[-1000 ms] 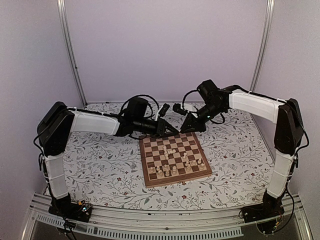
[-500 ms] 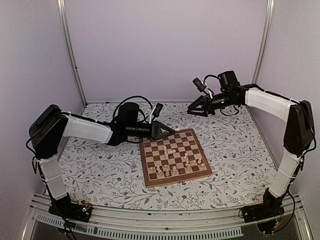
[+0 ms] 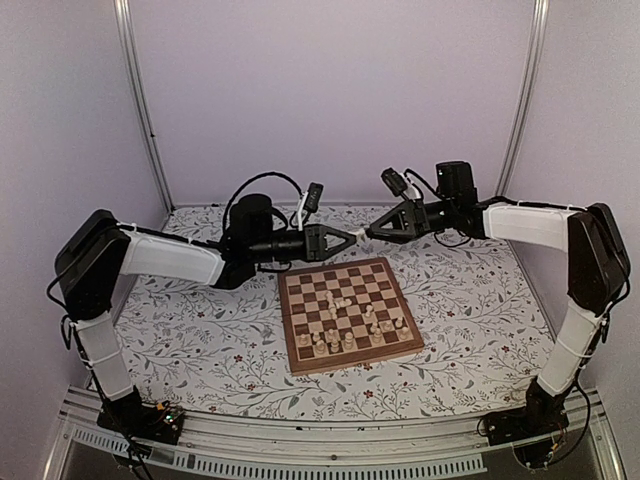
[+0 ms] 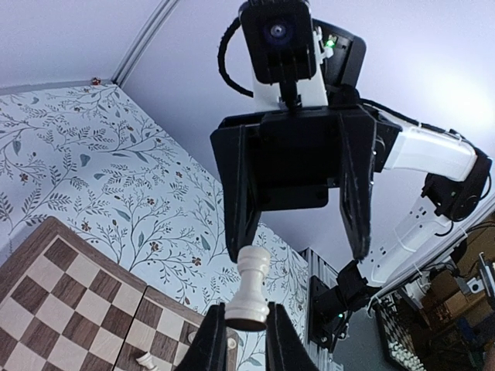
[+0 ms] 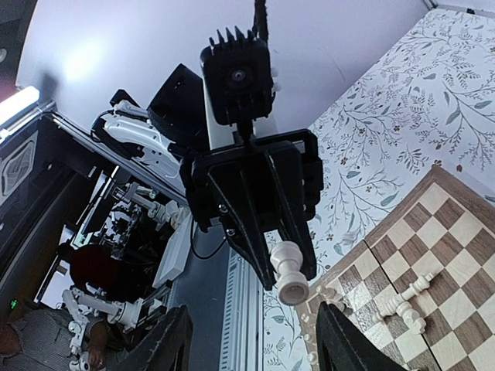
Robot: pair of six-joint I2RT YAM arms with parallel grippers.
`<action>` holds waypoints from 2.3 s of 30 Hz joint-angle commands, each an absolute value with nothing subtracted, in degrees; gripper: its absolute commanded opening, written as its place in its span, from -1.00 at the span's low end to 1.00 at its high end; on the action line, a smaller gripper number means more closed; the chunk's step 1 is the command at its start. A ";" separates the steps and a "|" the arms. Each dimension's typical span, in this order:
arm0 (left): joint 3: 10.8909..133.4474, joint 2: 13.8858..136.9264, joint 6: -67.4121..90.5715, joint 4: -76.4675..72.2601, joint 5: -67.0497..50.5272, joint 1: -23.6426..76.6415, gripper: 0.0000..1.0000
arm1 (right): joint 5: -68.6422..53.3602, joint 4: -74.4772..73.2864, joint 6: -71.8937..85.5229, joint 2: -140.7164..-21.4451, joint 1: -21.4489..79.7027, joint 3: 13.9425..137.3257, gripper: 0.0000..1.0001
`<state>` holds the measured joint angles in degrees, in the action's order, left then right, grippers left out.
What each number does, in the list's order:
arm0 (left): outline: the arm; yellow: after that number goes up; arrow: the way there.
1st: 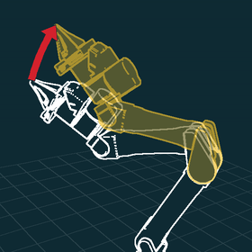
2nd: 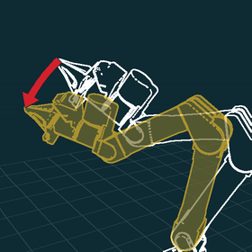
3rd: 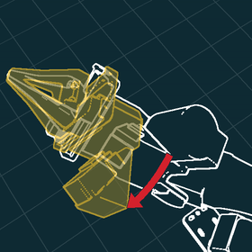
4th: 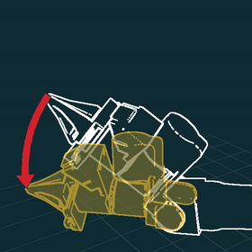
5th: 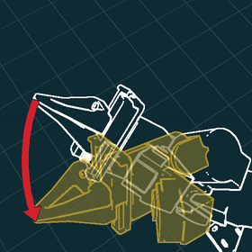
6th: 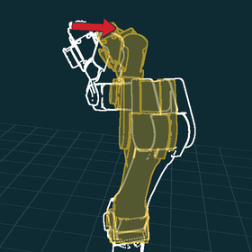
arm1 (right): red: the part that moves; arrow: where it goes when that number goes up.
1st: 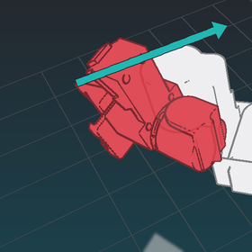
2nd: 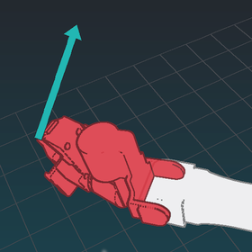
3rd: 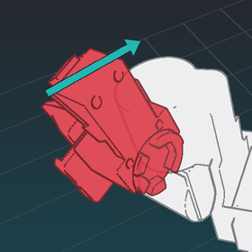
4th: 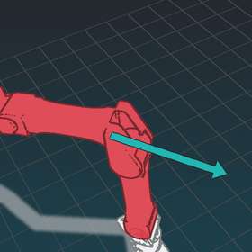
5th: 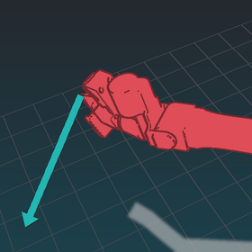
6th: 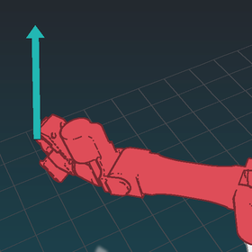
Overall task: Set up the chess pieces on the board
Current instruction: Place the chess piece on the chessboard.
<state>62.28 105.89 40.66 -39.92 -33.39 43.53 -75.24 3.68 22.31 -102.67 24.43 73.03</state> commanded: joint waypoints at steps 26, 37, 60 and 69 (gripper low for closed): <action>66.53 108.85 41.08 -41.15 -35.56 45.11 -0.91 | -77.89 11.91 29.84 -106.78 25.51 76.11 -0.36; 66.88 109.30 41.39 -41.13 -33.68 45.10 -0.90 | -77.62 12.39 29.41 -105.79 25.58 75.11 -0.63; 73.43 86.17 0.65 3.59 22.65 39.59 0.46 | -32.81 -46.57 -31.96 -105.61 47.11 102.95 -0.93; 59.43 77.50 4.10 -5.42 32.07 34.82 0.99 | -20.42 -60.24 -36.85 -118.40 61.32 110.73 -0.94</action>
